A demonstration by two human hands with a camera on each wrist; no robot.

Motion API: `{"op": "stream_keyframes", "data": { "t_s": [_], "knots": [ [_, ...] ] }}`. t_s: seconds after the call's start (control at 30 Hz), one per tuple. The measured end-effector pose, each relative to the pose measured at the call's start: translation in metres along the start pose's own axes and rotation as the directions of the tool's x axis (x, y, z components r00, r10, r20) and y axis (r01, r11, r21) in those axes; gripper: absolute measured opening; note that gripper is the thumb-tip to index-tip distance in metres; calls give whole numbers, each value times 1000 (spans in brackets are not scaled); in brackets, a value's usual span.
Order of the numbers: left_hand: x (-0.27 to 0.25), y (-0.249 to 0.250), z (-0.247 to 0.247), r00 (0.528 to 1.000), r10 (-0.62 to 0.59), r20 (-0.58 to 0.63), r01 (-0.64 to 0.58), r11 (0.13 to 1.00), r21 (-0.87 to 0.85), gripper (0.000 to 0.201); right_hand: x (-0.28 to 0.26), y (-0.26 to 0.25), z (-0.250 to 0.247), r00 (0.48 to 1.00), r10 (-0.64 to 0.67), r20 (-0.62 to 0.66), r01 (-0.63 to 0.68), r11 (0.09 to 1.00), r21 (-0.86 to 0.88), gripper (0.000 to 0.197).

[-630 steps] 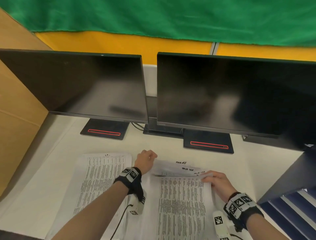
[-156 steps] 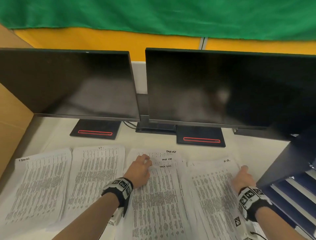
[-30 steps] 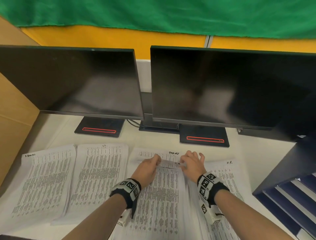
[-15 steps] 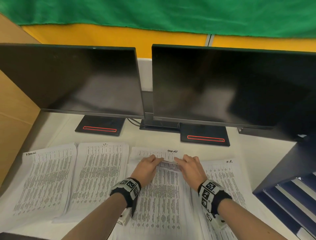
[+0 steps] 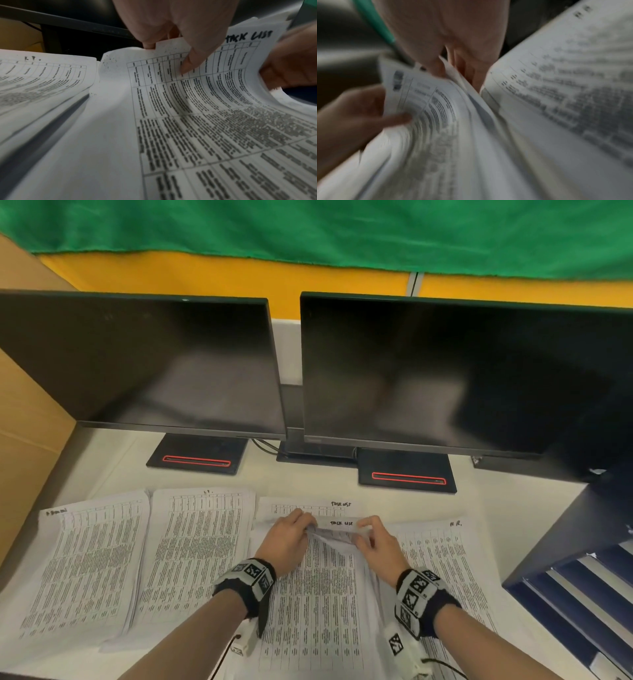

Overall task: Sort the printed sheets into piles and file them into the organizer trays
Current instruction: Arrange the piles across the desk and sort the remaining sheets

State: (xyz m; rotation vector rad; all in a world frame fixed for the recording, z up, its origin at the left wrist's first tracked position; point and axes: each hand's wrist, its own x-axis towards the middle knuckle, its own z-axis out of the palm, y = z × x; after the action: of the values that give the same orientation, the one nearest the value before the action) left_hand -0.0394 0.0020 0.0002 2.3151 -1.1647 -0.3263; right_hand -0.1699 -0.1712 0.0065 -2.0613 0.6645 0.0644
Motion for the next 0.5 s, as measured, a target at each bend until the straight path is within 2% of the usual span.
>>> {"op": "stream_keyframes", "data": {
  "t_s": [0.07, 0.1, 0.17, 0.27, 0.37, 0.43, 0.5],
  "knots": [
    [0, 1, -3, 997, -67, 23, 68, 997, -35, 27, 3, 1, 1, 984, 119, 131, -134, 985, 108, 16],
    [0, 1, -4, 994, -105, 31, 106, 993, -51, 31, 4, -1, 0, 977, 151, 150, -177, 968, 177, 17],
    [-1, 4, -8, 989, -144, 13, 145, 987, -74, 37, 9, -5, -6, 975, 196, 102, -216, 945, 245, 25],
    [-1, 7, -12, 994, -104, -17, 104, 994, -26, 35, 21, -7, -23, 962, 272, 5, -265, 937, 228, 32],
    [3, 4, -10, 997, -75, 0, 75, 996, 56, 22, 30, -1, -54, 928, 363, -83, -340, 917, 208, 23],
    [7, 2, -5, 997, -70, 38, 65, 991, 121, 21, 32, 11, -80, 907, 397, -141, -376, 914, 154, 16],
    [10, 2, -1, 997, -64, 49, 55, 985, 166, 23, 30, 26, -106, 897, 418, -147, -406, 908, 103, 9]
  ]
}}
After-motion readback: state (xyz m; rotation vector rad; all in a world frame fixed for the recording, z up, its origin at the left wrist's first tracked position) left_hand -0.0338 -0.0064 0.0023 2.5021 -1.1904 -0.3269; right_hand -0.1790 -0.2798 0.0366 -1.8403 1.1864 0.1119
